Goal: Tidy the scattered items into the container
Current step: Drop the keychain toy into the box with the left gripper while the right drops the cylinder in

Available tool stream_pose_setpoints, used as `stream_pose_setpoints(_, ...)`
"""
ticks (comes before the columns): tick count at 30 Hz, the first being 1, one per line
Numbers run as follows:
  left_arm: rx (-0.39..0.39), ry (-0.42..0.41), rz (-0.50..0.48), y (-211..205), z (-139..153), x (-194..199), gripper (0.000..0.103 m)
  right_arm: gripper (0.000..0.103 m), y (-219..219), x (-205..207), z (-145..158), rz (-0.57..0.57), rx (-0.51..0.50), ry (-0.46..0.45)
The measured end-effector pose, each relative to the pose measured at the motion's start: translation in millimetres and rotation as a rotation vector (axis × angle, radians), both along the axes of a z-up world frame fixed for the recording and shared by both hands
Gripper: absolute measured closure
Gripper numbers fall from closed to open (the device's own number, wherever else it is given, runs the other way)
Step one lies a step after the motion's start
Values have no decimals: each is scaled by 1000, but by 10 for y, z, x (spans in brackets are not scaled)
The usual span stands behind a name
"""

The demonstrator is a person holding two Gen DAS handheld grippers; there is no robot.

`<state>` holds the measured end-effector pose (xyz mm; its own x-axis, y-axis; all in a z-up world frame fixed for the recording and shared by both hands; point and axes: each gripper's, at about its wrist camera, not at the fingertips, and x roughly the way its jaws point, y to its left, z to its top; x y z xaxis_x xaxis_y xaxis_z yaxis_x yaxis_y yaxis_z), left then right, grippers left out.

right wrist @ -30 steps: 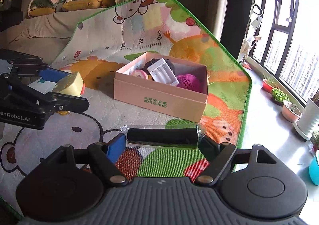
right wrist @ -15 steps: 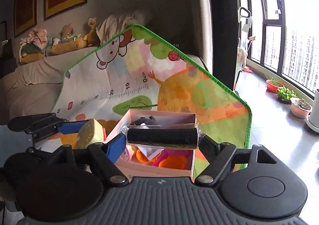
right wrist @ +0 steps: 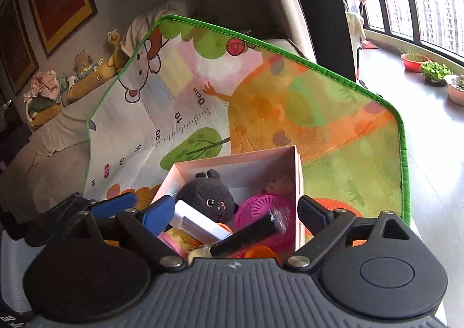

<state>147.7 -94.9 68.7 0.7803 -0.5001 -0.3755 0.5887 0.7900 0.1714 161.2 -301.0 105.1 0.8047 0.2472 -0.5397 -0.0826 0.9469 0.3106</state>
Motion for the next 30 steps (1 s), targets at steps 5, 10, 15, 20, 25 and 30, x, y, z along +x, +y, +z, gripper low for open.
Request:
stream_pose_setpoints(5,6,109,55,268,-152,-63,7,10,-90,37,-220,-24,38,66)
stream_pose_setpoints(10,-20,238,93,384,-410,-31,7,9,-99,101,-474,-25,105,164)
stream_pose_setpoints(15,-64,278,41,404,-486,-113,7,0,89,149,-530,-7,94,165)
stream_pose_setpoints(20,-88,278,104,560,-466,-56,6,0,439,313,-544,13,15,149)
stream_pose_setpoints(25,-138,295,202,899,-447,153,6,0,717,535,-565,78,55,127)
stream_pose_setpoints(30,-139,285,203,959,-436,150,5,0,954,580,-606,31,-33,62)
